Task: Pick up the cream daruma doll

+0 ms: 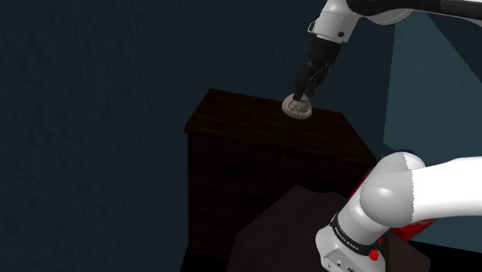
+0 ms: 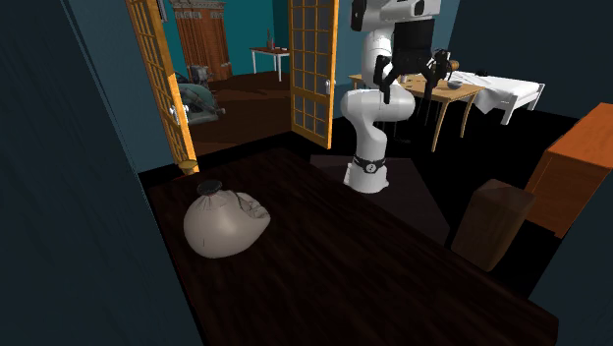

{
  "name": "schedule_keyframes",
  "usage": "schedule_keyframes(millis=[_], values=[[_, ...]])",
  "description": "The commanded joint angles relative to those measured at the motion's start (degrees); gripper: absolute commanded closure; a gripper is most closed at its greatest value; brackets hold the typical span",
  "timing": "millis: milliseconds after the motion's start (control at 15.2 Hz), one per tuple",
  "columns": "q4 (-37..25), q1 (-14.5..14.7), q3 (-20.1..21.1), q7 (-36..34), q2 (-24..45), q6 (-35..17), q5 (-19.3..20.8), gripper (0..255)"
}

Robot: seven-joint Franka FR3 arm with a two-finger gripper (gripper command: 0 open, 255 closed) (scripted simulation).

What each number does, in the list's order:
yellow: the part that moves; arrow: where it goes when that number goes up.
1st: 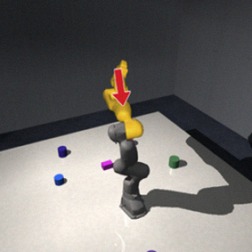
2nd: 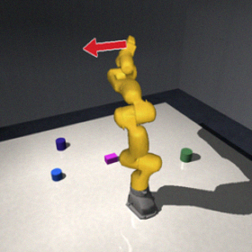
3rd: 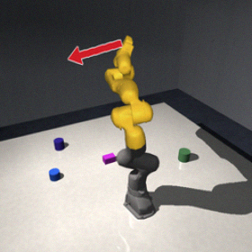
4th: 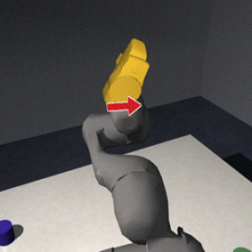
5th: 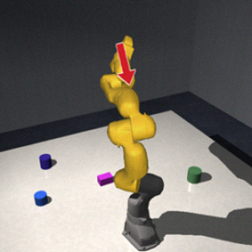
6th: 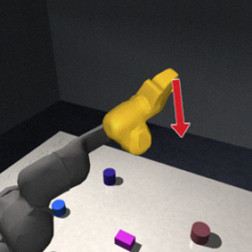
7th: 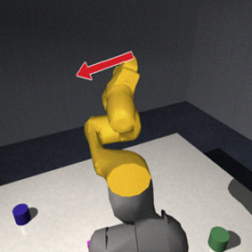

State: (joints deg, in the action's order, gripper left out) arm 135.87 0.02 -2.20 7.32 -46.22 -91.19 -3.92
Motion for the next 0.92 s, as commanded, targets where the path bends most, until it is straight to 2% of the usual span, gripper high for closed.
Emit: schedule_keyframes(millis=[0,462,858], values=[[0.0,0.0,0.0,0.0,0.0,0.0,0.0,0],[-4.8,-2.3,-7.2,7.5,10.2,-4.1,4.2,0],[-11.3,-3.7,-13.0,13.8,20.5,-6.8,5.9,0]])
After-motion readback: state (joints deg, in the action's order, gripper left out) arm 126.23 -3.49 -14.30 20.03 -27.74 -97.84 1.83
